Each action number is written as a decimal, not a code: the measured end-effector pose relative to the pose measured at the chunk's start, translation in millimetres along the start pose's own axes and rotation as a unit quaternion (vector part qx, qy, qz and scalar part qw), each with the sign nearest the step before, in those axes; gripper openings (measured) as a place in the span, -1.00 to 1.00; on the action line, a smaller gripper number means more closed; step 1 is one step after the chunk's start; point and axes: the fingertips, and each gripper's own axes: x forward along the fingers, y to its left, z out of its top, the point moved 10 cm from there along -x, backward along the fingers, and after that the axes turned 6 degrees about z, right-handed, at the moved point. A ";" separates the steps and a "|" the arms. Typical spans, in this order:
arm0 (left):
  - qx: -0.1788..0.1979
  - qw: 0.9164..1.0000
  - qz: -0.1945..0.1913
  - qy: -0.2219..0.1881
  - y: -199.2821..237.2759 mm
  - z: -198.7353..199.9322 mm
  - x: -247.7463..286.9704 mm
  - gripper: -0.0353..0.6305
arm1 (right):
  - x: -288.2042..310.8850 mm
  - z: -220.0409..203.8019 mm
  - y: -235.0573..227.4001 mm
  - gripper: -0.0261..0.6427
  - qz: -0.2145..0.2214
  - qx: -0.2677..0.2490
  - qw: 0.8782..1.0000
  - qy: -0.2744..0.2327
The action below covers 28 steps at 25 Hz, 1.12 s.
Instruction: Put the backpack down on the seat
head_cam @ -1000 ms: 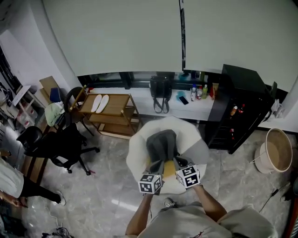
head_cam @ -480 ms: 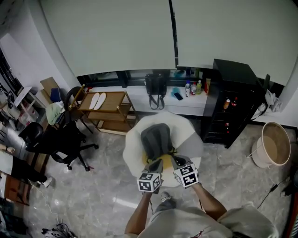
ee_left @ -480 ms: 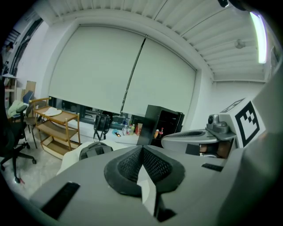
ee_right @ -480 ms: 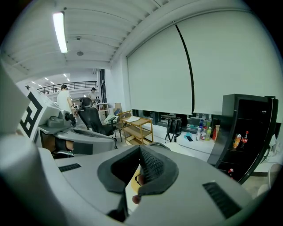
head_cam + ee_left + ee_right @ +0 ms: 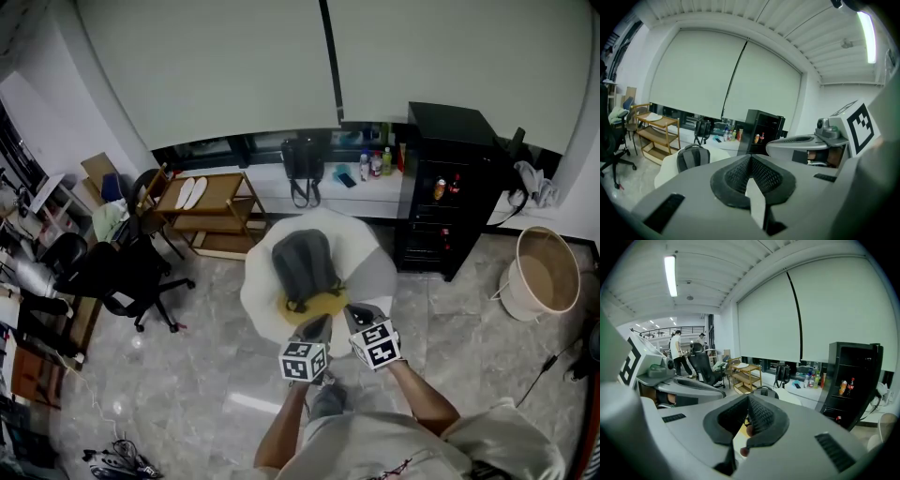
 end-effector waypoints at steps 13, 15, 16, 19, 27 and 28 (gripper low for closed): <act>0.021 1.000 0.014 -0.004 -93.6 -48.8 -72.8 -0.80 | -103.8 -47.8 48.2 -0.84 0.026 -0.012 1.000 -0.014; 0.023 1.000 0.018 -0.008 -107.9 -51.9 -80.5 -0.80 | -119.1 -52.0 50.7 -0.84 0.030 -0.015 0.999 -0.017; 0.020 1.000 0.020 -0.010 -115.2 -53.4 -84.9 -0.80 | -126.7 -53.9 51.7 -0.84 0.032 -0.016 0.999 -0.017; 0.012 1.000 0.025 -0.015 -137.1 -60.6 -99.4 -0.80 | -150.0 -58.8 56.4 -0.84 0.037 -0.016 0.999 -0.018; 0.002 1.000 0.028 -0.006 -178.2 -78.6 -127.3 -0.80 | -192.4 -72.0 71.7 -0.84 0.049 -0.011 0.999 -0.015; 0.002 1.000 0.028 -0.004 -180.3 -80.0 -129.6 -0.80 | -195.4 -73.6 73.4 -0.84 0.049 -0.009 0.999 -0.014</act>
